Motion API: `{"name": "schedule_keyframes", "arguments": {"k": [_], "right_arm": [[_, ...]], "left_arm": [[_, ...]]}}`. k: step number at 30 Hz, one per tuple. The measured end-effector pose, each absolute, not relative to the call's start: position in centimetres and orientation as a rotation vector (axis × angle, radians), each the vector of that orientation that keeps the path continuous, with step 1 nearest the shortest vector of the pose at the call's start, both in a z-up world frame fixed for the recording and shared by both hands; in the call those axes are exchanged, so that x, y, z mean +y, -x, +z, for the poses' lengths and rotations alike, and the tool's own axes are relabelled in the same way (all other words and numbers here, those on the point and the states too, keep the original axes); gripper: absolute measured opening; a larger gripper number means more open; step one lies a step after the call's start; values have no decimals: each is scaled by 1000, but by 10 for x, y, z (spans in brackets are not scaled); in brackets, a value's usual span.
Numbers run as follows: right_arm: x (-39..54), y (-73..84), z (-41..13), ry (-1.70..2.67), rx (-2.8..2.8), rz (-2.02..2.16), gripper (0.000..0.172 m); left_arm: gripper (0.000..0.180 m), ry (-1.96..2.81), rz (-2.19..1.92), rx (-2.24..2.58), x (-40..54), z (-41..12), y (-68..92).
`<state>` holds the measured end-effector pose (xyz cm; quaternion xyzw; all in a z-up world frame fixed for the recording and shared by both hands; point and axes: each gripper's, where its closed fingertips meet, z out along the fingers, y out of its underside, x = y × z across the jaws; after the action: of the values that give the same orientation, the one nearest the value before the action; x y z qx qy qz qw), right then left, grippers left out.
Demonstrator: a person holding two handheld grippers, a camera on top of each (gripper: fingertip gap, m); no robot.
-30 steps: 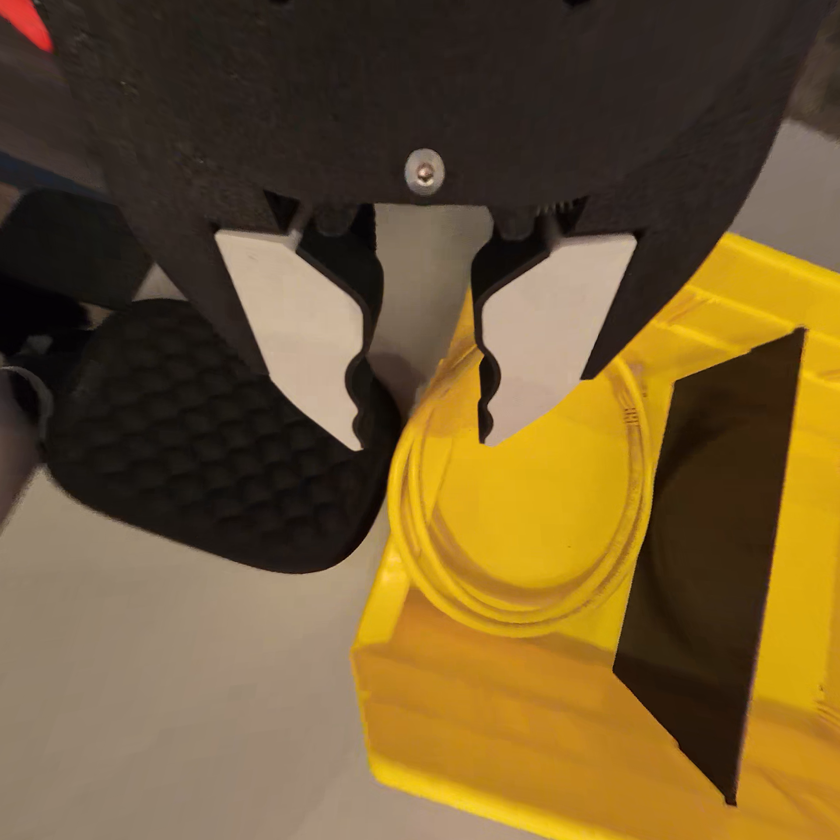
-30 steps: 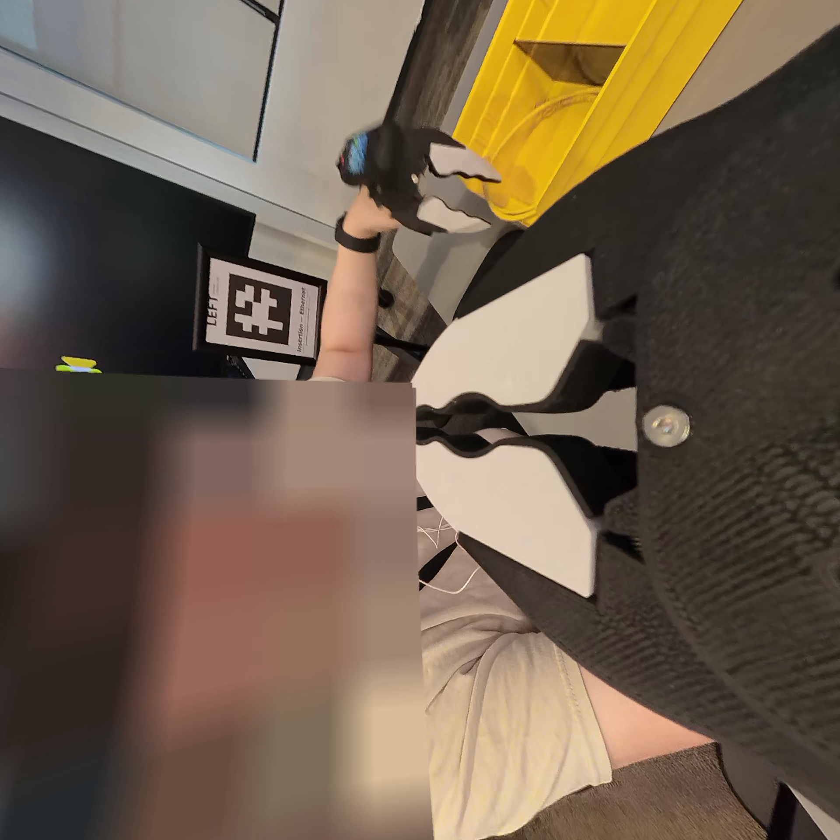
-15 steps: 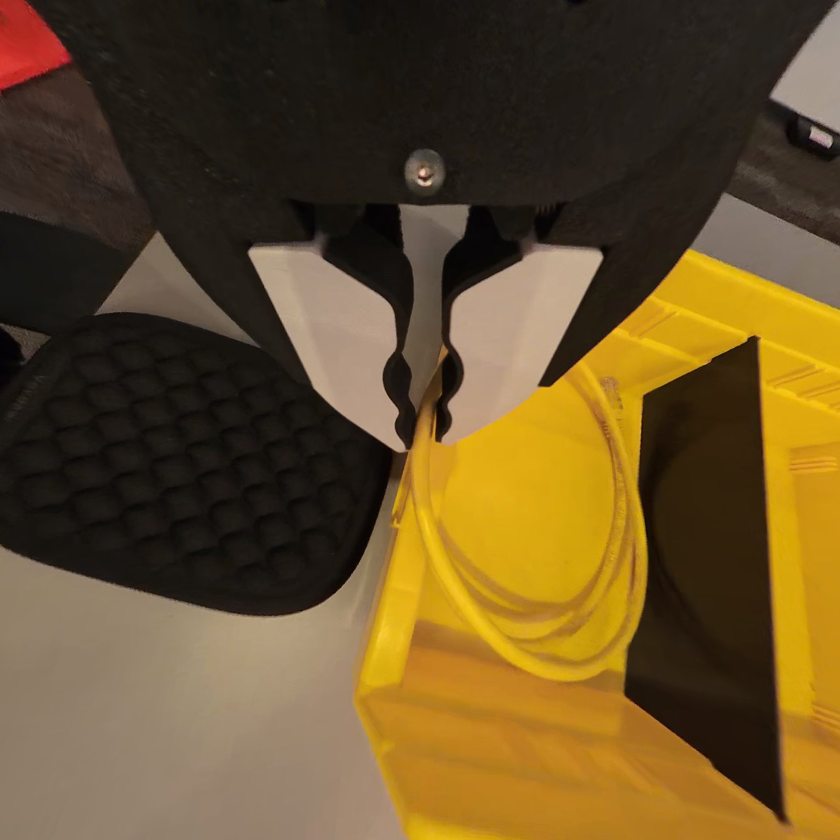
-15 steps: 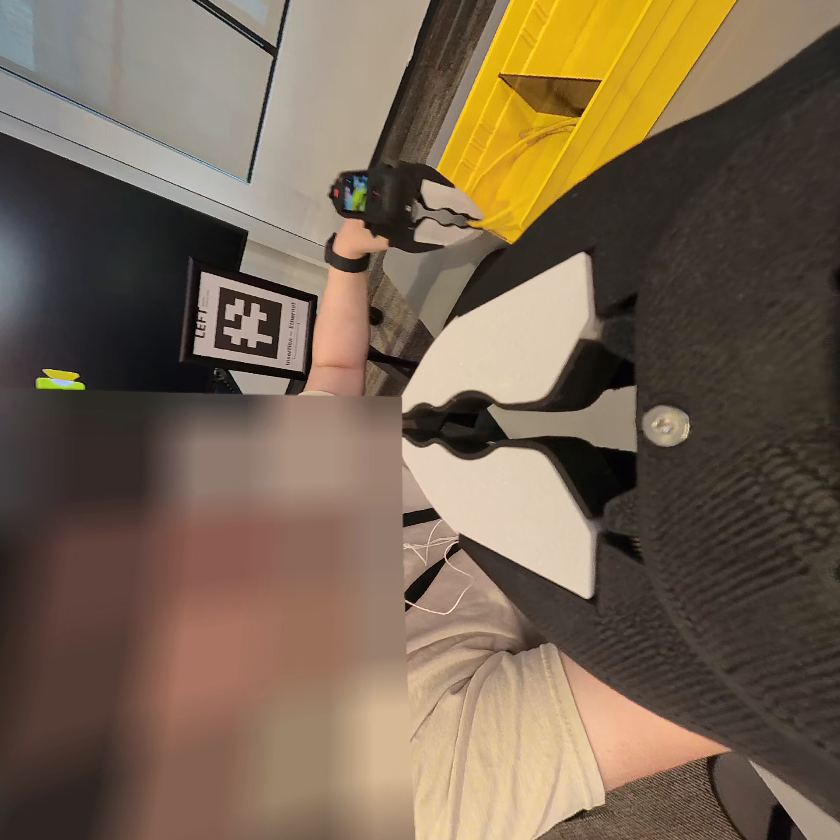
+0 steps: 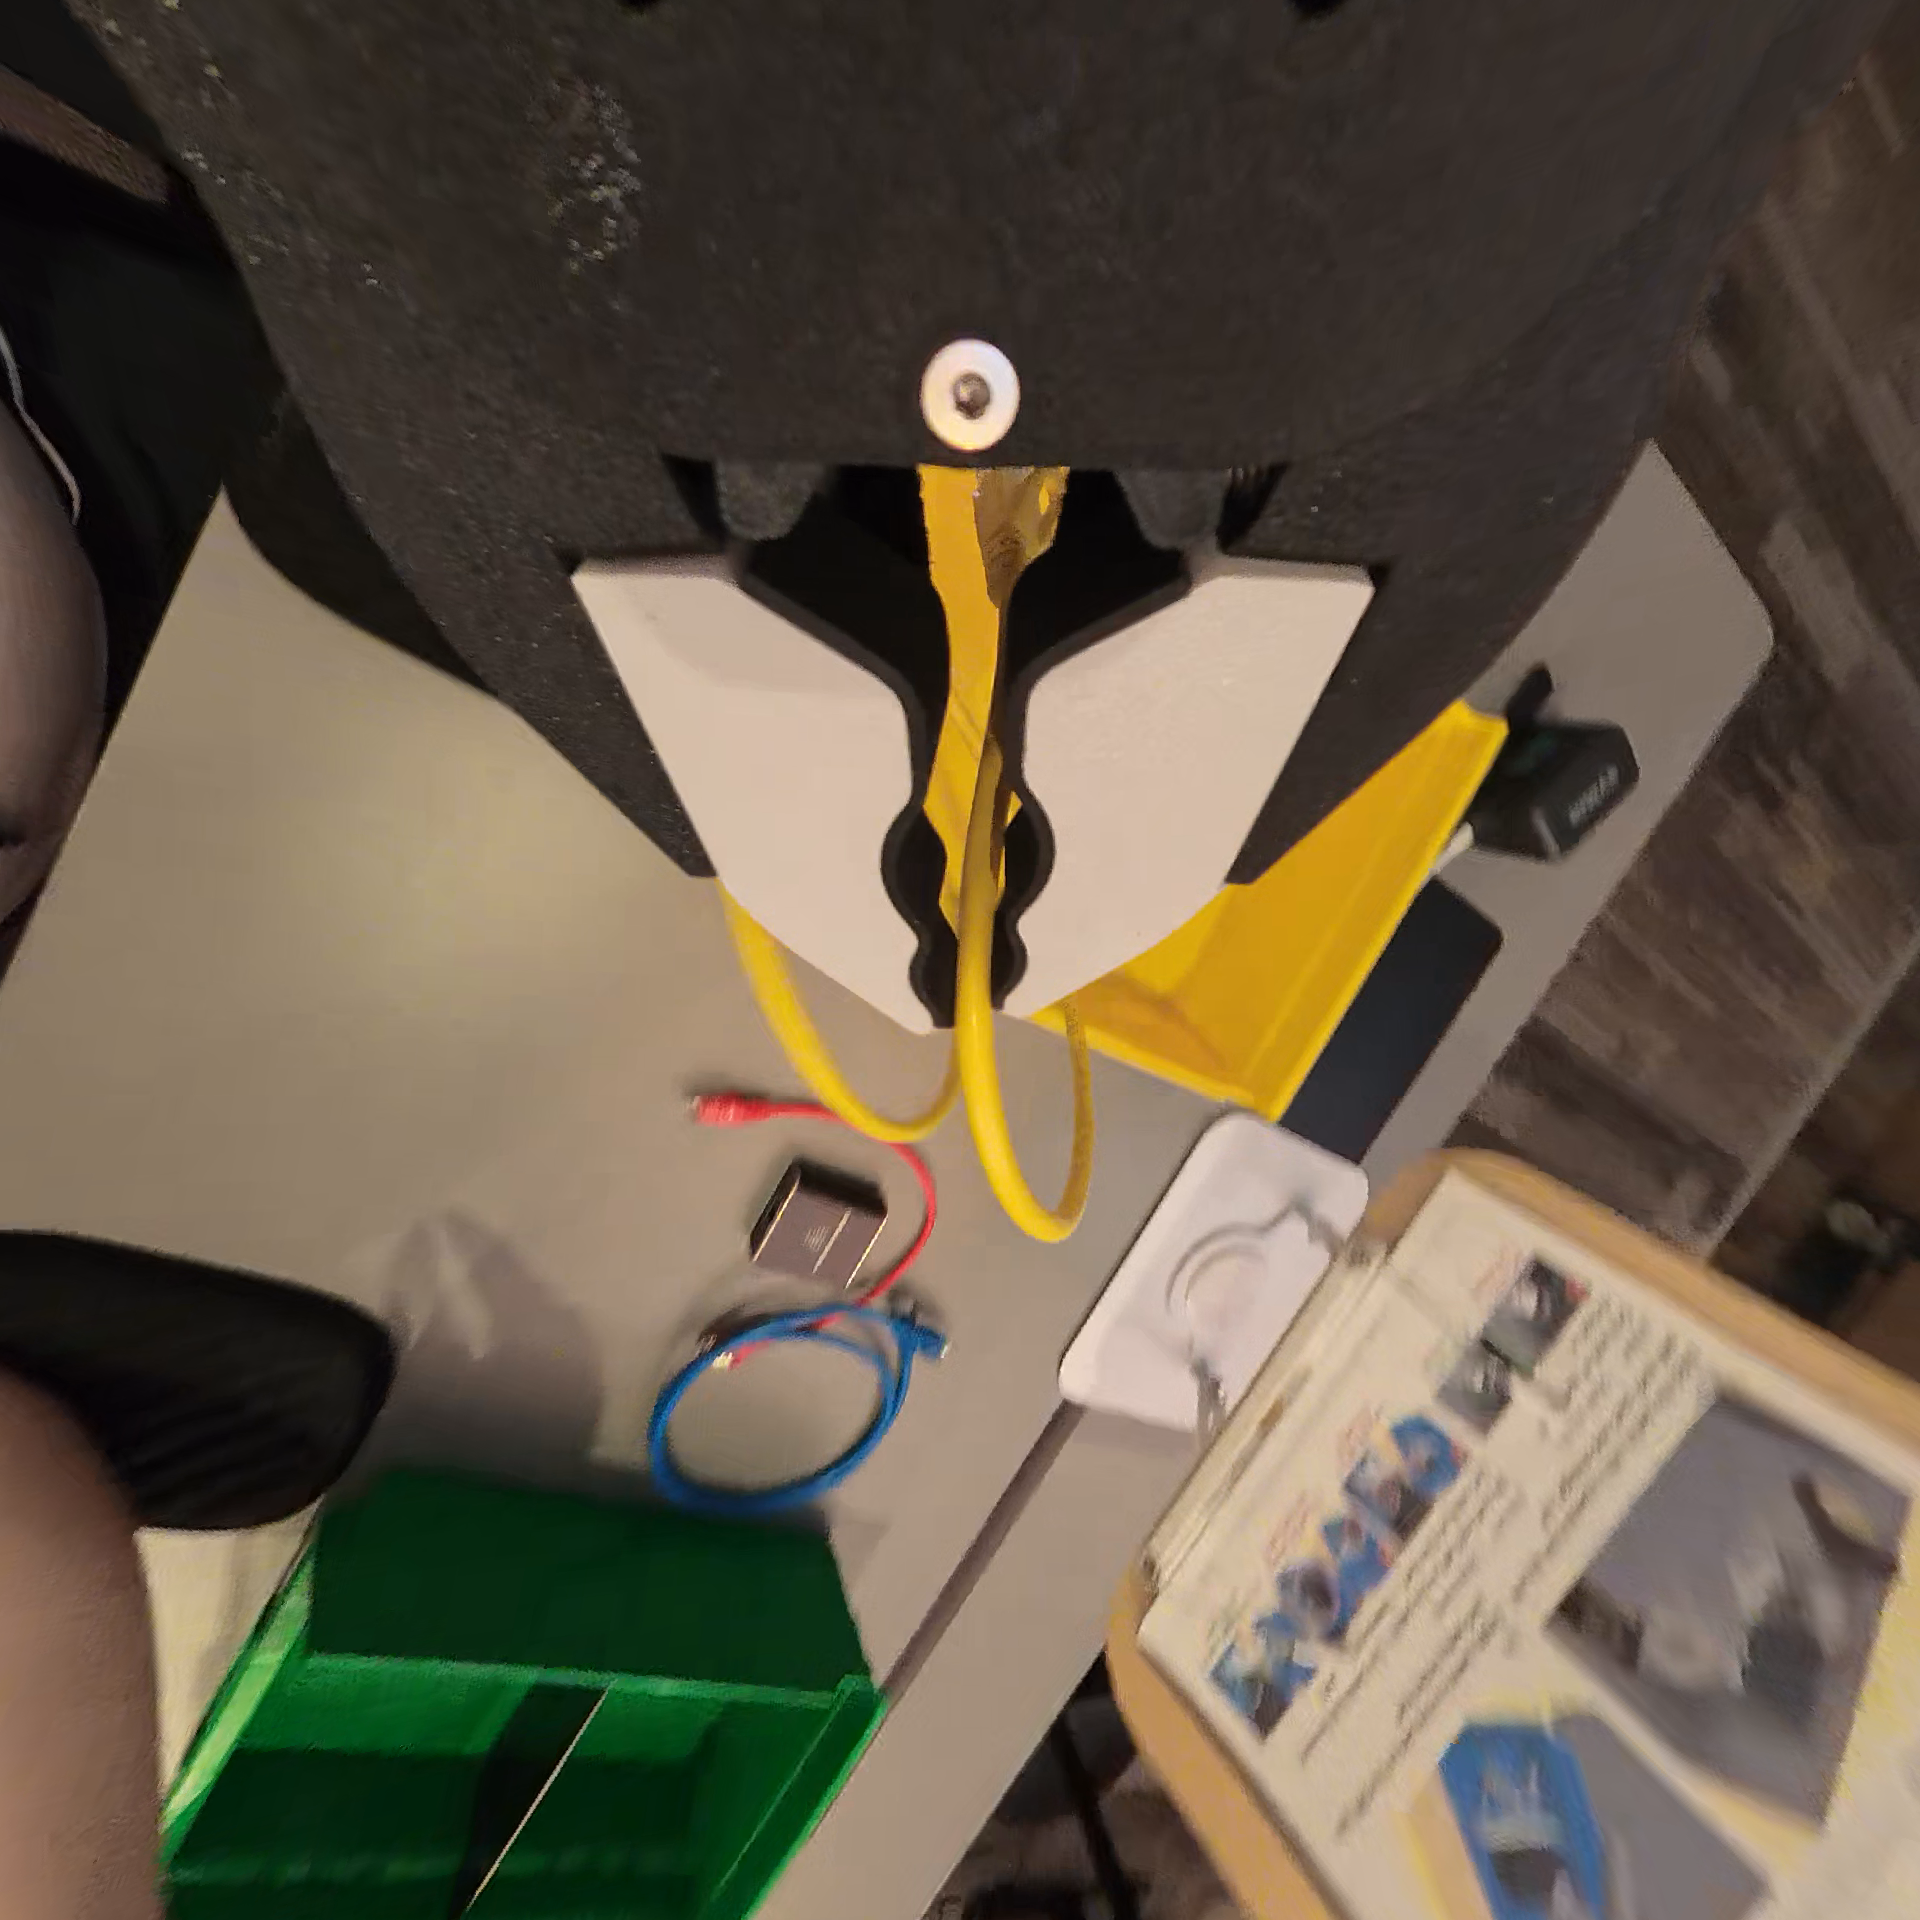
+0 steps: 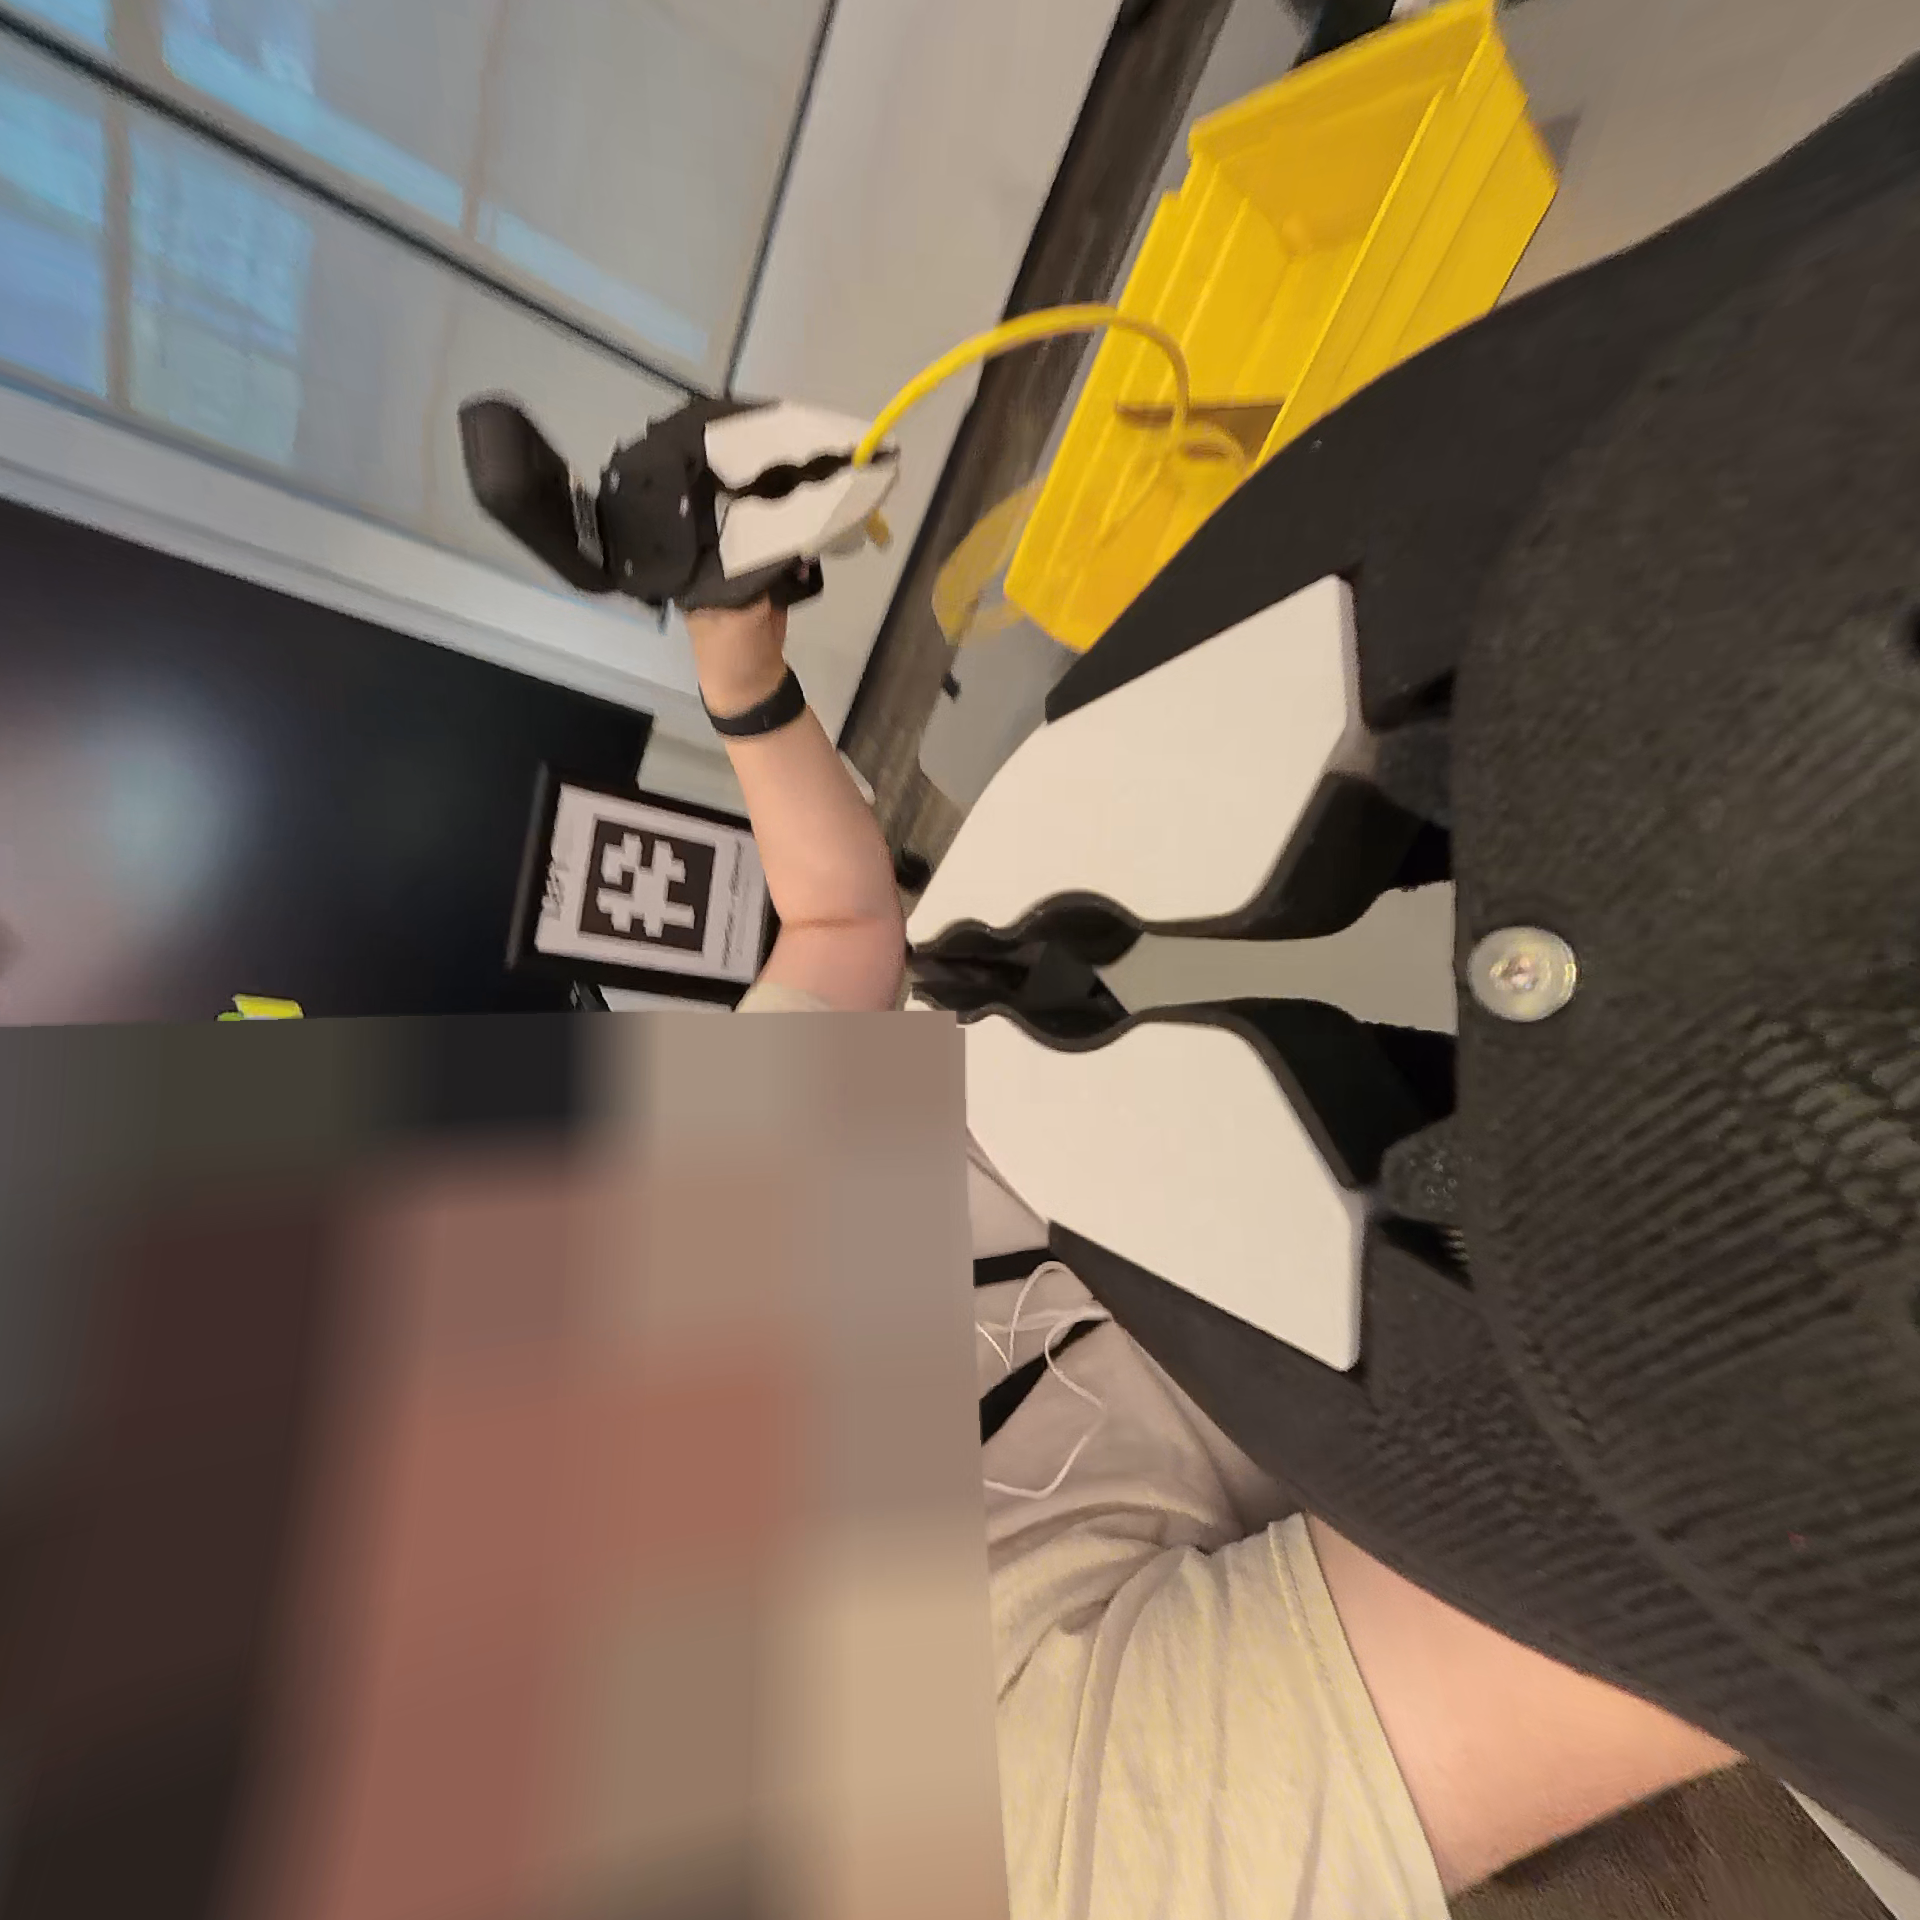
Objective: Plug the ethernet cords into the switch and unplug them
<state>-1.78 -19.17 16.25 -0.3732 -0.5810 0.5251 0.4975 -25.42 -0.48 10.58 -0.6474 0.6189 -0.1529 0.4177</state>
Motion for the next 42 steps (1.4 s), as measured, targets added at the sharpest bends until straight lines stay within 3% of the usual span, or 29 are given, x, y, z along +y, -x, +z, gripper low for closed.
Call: {"name": "schedule_keyframes", "arguments": {"k": [18, 25, 38, 42], "right_arm": [[-217, -40, 176, 797, -1260, 1099, 5], [-220, -48, 174, 788, -1248, 1074, 5], [-159, -41, 150, 1133, -1130, 959, 8], [-137, -33, 141, 1237, -1104, 933, 9]], "left_arm": [[5, 1318, -182, 1848, -27, 134, 27], [5, 1309, -282, 1956, -51, 95, -15], [7, 1514, -765, 2007, -117, -44, -1], [38, 1565, -914, 1950, -120, -56, 11]]}}
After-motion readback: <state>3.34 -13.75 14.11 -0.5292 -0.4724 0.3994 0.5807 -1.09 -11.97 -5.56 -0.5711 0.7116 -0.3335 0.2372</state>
